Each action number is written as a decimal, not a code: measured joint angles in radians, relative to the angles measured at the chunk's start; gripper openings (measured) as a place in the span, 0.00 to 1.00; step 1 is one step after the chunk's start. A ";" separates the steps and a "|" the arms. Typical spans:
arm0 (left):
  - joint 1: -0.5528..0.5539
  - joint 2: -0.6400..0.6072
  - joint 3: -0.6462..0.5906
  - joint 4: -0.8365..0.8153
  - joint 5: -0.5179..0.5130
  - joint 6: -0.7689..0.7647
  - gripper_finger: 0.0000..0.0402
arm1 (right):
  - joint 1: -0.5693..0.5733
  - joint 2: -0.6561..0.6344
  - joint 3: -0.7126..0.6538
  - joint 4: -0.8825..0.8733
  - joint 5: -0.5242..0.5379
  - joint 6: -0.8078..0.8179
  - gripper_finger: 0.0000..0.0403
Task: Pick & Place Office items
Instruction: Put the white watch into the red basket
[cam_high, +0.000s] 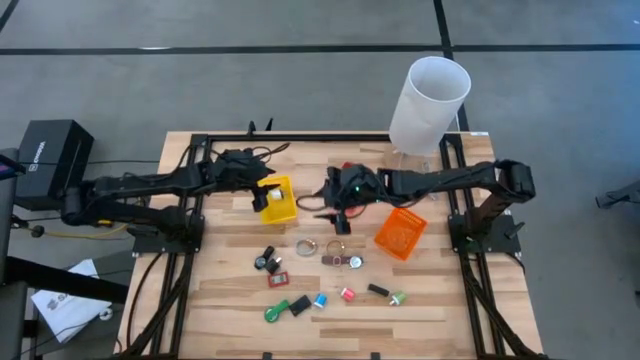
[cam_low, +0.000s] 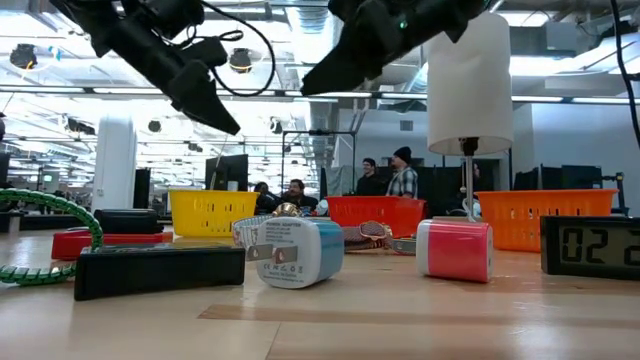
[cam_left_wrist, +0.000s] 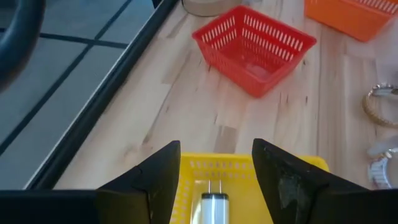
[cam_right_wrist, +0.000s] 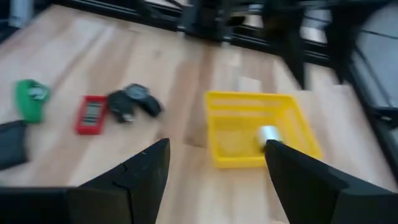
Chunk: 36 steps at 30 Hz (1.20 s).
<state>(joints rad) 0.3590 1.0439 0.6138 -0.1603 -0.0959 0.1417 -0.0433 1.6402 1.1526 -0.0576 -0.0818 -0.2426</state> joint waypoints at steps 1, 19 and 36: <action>0.000 0.000 0.000 0.006 0.000 0.000 0.48 | 0.016 0.000 0.000 -0.002 0.000 0.006 0.63; 0.000 -0.003 -0.001 0.003 0.000 0.000 0.41 | 0.196 0.190 0.062 -0.016 -0.002 0.097 0.63; 0.000 -0.003 -0.005 0.002 0.000 -0.001 0.39 | 0.181 0.539 0.450 -0.433 0.001 0.075 0.63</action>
<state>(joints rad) 0.3592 1.0405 0.6090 -0.1581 -0.0959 0.1406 0.1378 2.1790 1.6024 -0.4904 -0.0810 -0.1680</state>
